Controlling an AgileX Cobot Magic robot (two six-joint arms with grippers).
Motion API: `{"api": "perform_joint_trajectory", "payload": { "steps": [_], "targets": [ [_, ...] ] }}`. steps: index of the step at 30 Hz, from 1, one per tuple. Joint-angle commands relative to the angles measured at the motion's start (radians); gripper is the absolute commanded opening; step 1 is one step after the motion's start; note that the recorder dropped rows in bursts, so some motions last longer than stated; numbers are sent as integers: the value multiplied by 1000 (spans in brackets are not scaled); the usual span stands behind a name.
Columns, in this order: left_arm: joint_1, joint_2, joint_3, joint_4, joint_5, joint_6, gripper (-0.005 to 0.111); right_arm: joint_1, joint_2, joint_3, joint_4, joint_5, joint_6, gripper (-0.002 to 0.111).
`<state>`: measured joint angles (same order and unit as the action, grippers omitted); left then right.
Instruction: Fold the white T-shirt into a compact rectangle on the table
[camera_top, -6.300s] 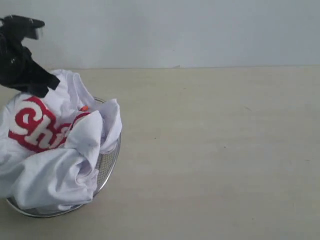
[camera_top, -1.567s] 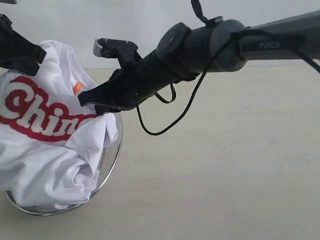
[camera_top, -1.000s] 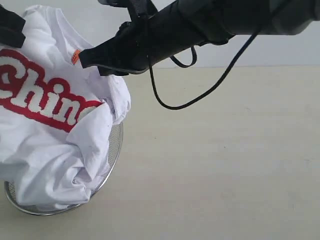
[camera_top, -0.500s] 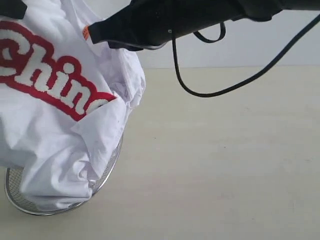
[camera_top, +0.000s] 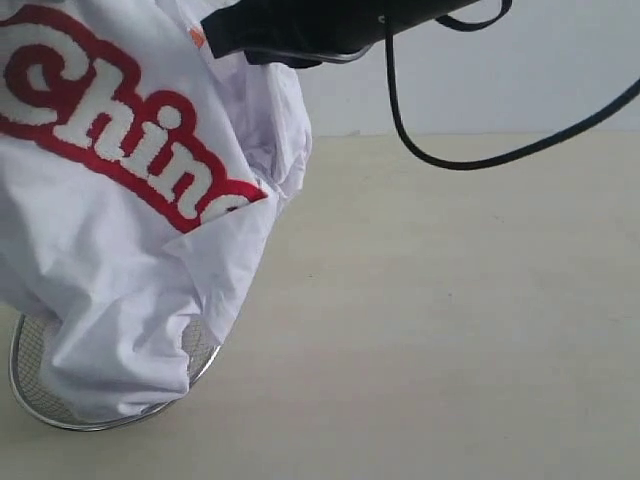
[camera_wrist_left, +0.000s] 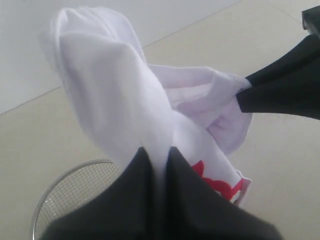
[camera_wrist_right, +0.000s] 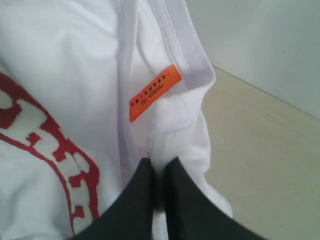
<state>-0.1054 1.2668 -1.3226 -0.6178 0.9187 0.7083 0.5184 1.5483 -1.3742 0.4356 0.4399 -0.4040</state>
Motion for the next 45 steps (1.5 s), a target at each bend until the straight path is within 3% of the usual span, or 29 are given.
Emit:
{"api": "perform_joint_trajectory", "payload": {
  "steps": [1, 6, 16, 23, 32, 34, 35, 37, 39, 40, 42, 45],
  "targets": [
    [-1, 1, -10, -28, 1, 17, 4, -4, -53, 23, -113, -8, 101, 0],
    [-17, 43, -10, -28, -14, 17, 4, -67, -94, 103, -114, -20, 122, 0],
    [-185, 150, -10, -26, -114, 41, 4, -189, -205, 205, -123, -19, 125, 0],
    [-197, 190, -10, -20, -151, 41, 4, -290, -248, 265, -129, 1, 109, 0],
    [-195, 230, -10, 11, -142, 6, 4, -290, -164, 381, -97, -92, 124, 0],
    [-195, 235, -10, 48, -140, -24, 4, -290, -135, 385, -89, -92, 124, 8],
    [-195, 239, -10, 76, -140, -46, 5, -290, -118, 385, -86, -85, 124, 16],
    [-195, 246, -10, 111, -140, -91, 8, -290, -92, 385, -86, -80, 124, 41],
    [-195, 252, -10, 141, -133, -116, 19, -290, -66, 385, -82, -76, 160, 72],
    [-195, 256, -10, 148, -131, -120, 25, -290, -54, 385, -82, -76, 184, 82],
    [-195, 261, -10, 159, -126, -130, 40, -290, -32, 385, -82, -59, 196, 81],
    [-195, 262, -10, 178, -132, -156, 53, -290, -16, 385, -82, -43, 198, 69]
  ]
}}
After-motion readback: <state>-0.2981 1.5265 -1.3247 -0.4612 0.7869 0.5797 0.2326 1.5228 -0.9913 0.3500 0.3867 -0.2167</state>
